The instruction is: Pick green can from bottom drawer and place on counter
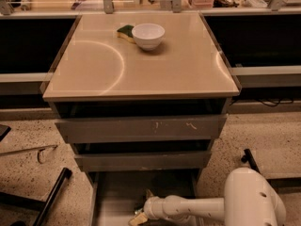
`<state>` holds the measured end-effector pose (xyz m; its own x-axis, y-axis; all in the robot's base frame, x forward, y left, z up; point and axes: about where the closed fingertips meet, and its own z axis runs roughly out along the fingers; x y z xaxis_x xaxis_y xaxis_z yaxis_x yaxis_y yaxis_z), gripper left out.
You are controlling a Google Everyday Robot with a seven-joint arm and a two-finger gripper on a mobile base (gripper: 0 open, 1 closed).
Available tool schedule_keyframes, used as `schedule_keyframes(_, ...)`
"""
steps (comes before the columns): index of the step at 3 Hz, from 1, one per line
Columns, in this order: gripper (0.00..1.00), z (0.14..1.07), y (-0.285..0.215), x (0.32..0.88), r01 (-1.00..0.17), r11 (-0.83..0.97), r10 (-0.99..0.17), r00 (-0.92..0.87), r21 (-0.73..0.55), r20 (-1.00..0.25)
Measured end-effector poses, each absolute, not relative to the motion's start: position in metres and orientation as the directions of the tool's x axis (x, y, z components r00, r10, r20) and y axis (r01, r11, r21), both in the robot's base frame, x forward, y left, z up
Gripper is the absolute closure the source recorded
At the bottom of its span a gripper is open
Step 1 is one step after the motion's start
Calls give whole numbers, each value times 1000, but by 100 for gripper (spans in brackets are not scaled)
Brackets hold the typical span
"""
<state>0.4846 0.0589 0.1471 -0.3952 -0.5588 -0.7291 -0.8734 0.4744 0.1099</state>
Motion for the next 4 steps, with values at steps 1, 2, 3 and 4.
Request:
schedule_keyframes(1, 0, 137, 59, 484, -867, 480, -533, -408, 132, -741)
schedule_keyframes(2, 0, 127, 49, 481, -844, 508, -480, -441, 169, -759)
schedule_keyframes(3, 18, 128, 45, 479, -842, 509, -463, -444, 180, -767)
schedule_keyframes(4, 42, 128, 46, 479, -842, 509, -463, -444, 180, -767)
